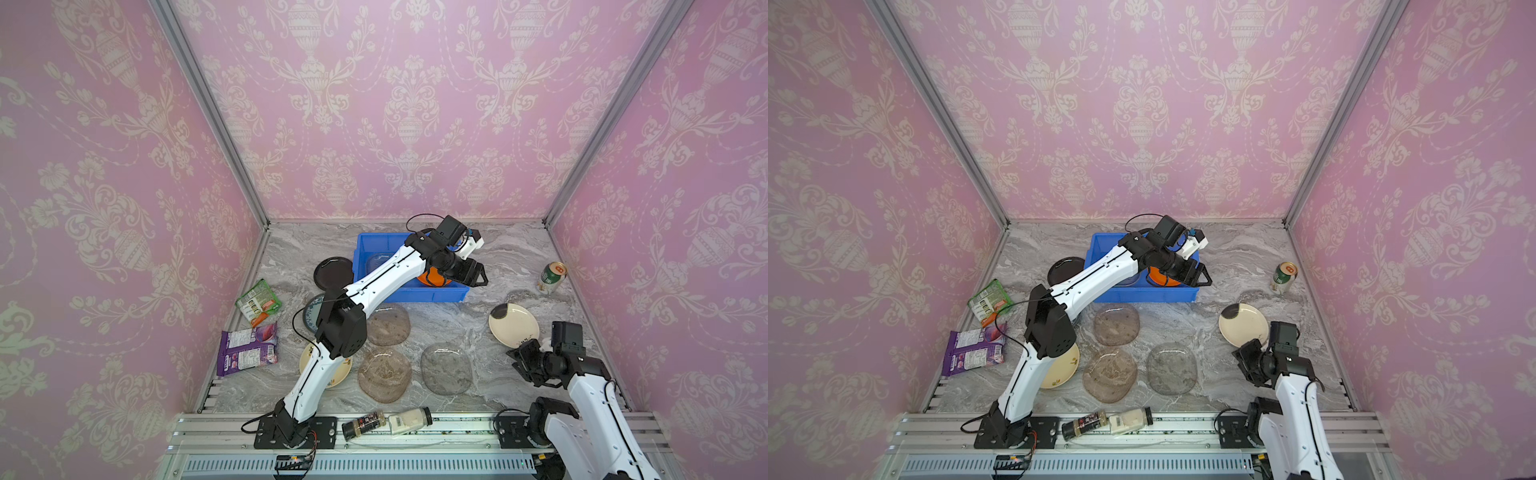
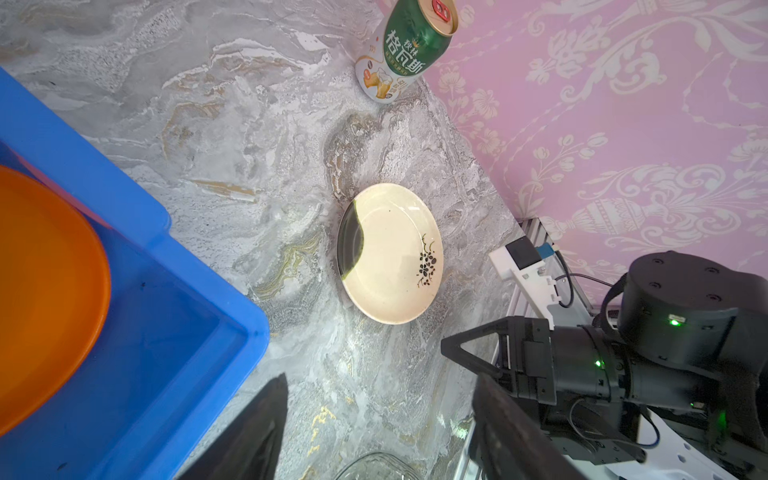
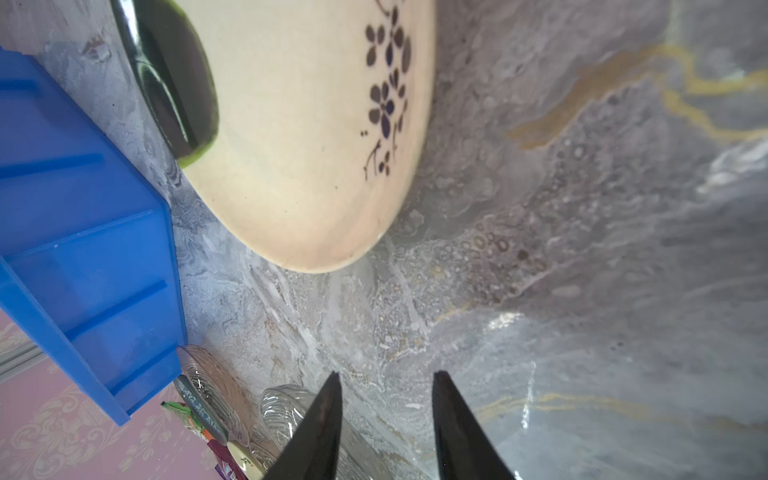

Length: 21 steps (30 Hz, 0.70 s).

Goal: Place the plates into the plastic bin on the countertop
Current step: 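Lower the right gripper to the cream plate while the left gripper draws back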

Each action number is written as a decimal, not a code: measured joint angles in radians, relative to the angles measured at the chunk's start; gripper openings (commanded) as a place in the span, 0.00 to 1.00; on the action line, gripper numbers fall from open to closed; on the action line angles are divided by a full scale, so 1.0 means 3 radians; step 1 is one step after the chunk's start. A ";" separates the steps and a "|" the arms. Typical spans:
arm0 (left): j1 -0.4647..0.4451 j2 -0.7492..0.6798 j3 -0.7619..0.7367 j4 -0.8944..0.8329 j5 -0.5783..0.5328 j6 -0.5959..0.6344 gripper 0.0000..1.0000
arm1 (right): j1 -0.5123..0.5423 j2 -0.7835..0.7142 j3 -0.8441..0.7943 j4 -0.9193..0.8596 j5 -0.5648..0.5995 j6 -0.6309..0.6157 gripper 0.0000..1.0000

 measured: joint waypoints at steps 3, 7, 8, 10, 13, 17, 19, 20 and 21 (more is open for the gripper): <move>0.0055 -0.0097 -0.0187 0.0191 0.0089 -0.0095 0.75 | 0.0000 -0.0081 -0.0018 0.0085 0.0108 0.0097 0.39; 0.0149 -0.0226 -0.0476 0.0535 0.0245 -0.0324 0.75 | 0.0000 -0.0113 -0.0051 0.0198 0.0240 0.0175 0.39; 0.0175 -0.0249 -0.0537 0.0631 0.0280 -0.0384 0.75 | 0.0000 -0.0107 -0.0064 0.0231 0.0275 0.0191 0.39; 0.0224 -0.0284 -0.0647 0.0795 0.0322 -0.0491 0.75 | 0.0000 -0.0090 -0.0095 0.0294 0.0326 0.0225 0.39; 0.0295 -0.0341 -0.0837 0.1049 0.0334 -0.0655 0.75 | 0.0000 -0.0084 -0.0142 0.0406 0.0403 0.0285 0.39; 0.0387 -0.0426 -0.1087 0.1358 0.0356 -0.0871 0.75 | 0.0000 -0.0032 -0.0160 0.0553 0.0500 0.0340 0.36; 0.0421 -0.0440 -0.1147 0.1459 0.0359 -0.0942 0.75 | 0.0000 0.0018 -0.0163 0.0637 0.0537 0.0366 0.33; 0.0435 -0.0441 -0.1158 0.1495 0.0359 -0.0964 0.75 | 0.0000 0.0037 -0.0177 0.0692 0.0556 0.0380 0.33; 0.0449 -0.0441 -0.1162 0.1521 0.0359 -0.0984 0.75 | 0.0000 0.0062 -0.0198 0.0748 0.0561 0.0398 0.32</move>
